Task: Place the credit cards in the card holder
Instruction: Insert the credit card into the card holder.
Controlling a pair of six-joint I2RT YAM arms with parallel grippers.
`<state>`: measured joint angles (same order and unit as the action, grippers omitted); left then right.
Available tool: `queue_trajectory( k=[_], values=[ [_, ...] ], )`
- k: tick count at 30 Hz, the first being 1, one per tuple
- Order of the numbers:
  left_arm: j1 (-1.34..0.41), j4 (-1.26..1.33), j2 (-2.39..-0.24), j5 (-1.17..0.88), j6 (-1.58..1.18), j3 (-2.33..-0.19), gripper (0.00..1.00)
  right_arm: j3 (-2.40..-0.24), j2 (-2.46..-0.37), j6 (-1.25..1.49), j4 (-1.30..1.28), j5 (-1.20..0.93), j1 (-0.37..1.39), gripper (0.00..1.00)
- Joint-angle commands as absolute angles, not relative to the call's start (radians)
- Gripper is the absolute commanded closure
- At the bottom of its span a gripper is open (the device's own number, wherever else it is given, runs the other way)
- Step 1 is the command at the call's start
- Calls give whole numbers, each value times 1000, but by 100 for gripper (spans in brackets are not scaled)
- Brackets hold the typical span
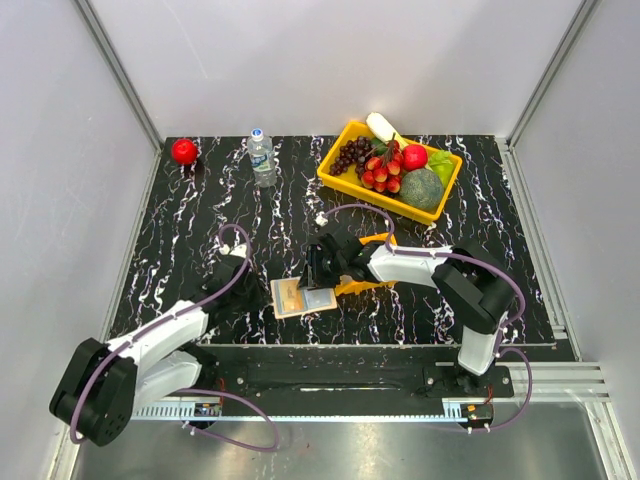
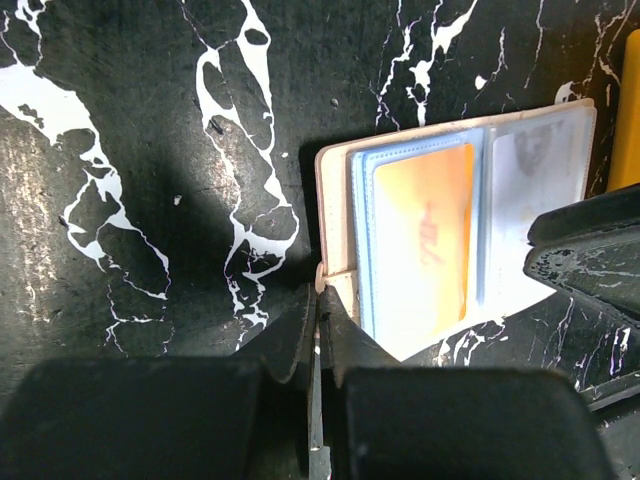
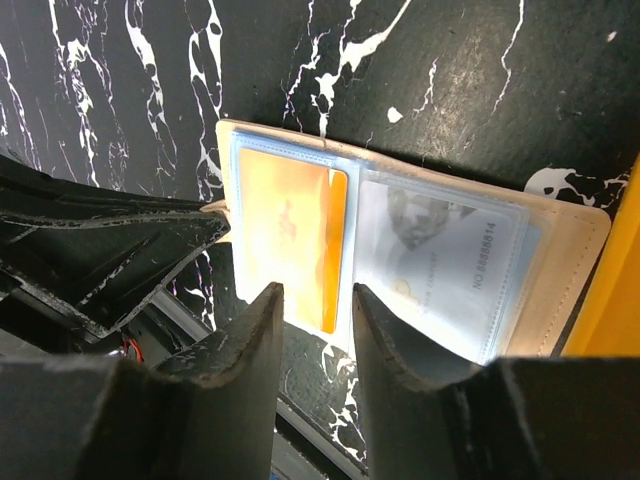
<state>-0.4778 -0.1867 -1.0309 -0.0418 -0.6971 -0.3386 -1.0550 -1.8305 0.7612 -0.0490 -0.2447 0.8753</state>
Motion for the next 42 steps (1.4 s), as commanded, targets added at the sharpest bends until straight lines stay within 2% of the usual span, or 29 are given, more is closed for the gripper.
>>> queue_trajectory(
  k=[1, 26, 42],
  values=[
    [-477, -149, -976, -38, -698, -316, 100, -1080, -1772, 782, -26, -198, 881, 60],
    [-474, -140, -905, -18, -716, -282, 100, -1026, -1796, 835, 129, -268, 879, 58],
    [-476, -115, -903, -29, -713, -268, 100, -1020, -1810, 845, 137, -301, 880, 54]
  ],
)
